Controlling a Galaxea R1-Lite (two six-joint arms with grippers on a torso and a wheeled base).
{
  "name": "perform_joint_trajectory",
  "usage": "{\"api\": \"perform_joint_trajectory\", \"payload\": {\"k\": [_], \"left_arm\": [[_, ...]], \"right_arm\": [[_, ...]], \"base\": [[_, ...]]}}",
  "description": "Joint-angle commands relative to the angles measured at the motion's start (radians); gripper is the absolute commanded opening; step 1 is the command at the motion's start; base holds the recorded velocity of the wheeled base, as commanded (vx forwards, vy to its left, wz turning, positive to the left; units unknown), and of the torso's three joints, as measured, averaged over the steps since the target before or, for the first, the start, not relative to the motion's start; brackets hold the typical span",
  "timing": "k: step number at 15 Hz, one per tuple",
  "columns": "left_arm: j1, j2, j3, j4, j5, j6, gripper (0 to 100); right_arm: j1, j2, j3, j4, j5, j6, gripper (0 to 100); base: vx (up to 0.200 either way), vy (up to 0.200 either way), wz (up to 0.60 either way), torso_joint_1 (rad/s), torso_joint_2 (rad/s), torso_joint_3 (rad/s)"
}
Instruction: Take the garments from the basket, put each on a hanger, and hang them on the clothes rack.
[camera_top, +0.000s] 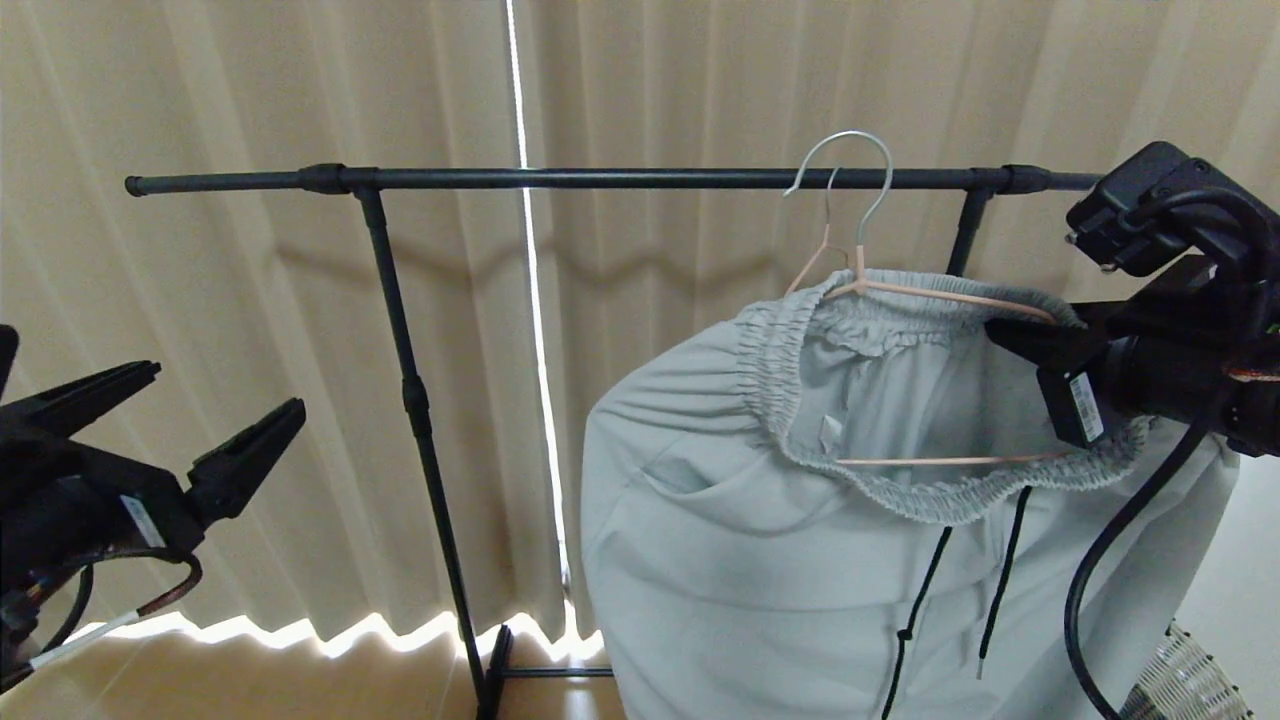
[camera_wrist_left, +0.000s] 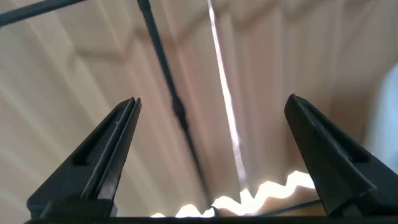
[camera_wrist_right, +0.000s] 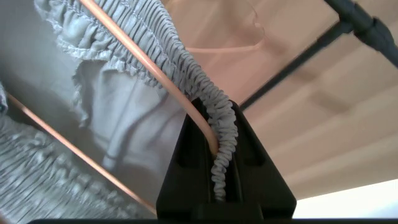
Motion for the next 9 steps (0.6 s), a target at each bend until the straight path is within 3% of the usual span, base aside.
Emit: {"api": "perform_joint_trajectory", "payload": {"k": [1,4,9], "left_arm": [[-0.015,-0.067,0.051,0.000,-0.008,-0.024,100],[-0.033,-0.018,0.023,-0.003,-0.093,-0.038,100],[-0.038,0.086,0.009,-0.071,-0.096,-0.050,100]], "right_arm": [[0.001,-0.001,0.000,-0.001,-0.002,0.001,0],[0.001,-0.005,0.007,-0.012,-0.001,0.004,0],[0.000,-0.025,0.006,-0.013,-0.001,0.036,0]], "base": [[0.000,0.000,0.00,0.000,0.00,0.000],[0.000,0.000,0.00,0.000,0.00,0.000],[0.000,0.000,0.00,0.000,0.00,0.000]]}}
